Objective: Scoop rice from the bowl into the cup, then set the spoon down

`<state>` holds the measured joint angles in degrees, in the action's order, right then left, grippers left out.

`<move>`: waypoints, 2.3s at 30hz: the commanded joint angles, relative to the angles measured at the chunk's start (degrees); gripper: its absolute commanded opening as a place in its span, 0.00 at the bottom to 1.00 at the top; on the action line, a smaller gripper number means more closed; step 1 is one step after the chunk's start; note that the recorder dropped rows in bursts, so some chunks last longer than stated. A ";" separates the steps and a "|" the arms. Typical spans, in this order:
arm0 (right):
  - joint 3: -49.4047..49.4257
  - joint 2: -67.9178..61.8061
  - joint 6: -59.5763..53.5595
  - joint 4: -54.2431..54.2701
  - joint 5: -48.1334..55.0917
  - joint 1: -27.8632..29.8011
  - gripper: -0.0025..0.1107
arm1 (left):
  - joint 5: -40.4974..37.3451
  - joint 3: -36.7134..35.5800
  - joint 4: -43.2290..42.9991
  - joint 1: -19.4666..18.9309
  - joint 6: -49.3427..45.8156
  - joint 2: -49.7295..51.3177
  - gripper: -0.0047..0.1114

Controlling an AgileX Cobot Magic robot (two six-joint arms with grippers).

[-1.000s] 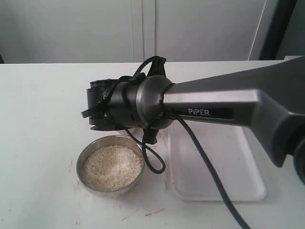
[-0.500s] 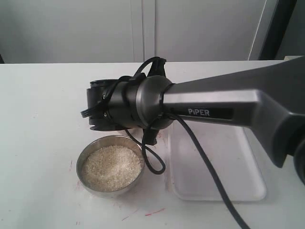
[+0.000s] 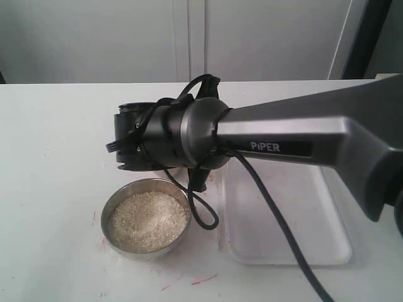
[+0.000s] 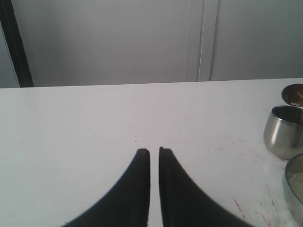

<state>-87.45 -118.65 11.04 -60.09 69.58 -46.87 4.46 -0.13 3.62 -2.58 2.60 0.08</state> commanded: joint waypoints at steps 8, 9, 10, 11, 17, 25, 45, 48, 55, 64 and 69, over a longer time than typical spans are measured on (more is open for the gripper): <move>0.19 3.49 -0.36 6.65 0.39 0.68 0.02 | 0.23 0.13 0.21 0.08 0.21 -0.08 0.16; 0.19 4.19 -0.24 7.87 0.39 0.96 0.02 | 0.23 0.13 0.21 0.08 0.21 -0.08 0.16; 0.19 5.16 0.04 9.79 0.39 1.50 0.02 | 0.23 0.13 0.21 0.08 0.21 -0.08 0.16; 0.19 6.18 0.04 11.98 0.39 2.20 0.02 | 0.23 0.13 0.21 0.08 0.21 -0.08 0.16; 0.19 13.02 -1.01 30.87 0.39 7.90 0.02 | 0.23 0.13 0.21 0.08 0.21 -0.08 0.16; 0.19 20.28 -5.30 46.19 0.39 13.81 0.02 | 0.23 0.13 0.21 0.08 0.21 -0.08 0.16; 1.41 34.87 -6.27 55.79 0.39 23.93 0.02 | 0.23 0.13 0.21 0.08 0.21 -0.08 0.16; 4.97 36.91 -5.78 55.80 0.39 26.10 0.02 | 0.23 0.13 0.21 0.08 0.21 -0.08 0.16; 16.34 40.82 -4.87 60.09 0.39 28.71 0.02 | 0.23 0.13 0.21 0.08 0.21 -0.08 0.16; 21.22 41.05 0.56 60.52 0.39 28.71 0.02 | 0.23 0.13 0.21 0.08 0.21 -0.08 0.16; 23.22 41.05 6.36 60.79 -2.74 28.71 0.02 | 0.23 0.13 0.21 0.08 0.21 -0.08 0.16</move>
<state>-65.54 -78.15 14.27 0.41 69.39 -18.37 4.46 -0.13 3.62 -2.58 2.60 0.08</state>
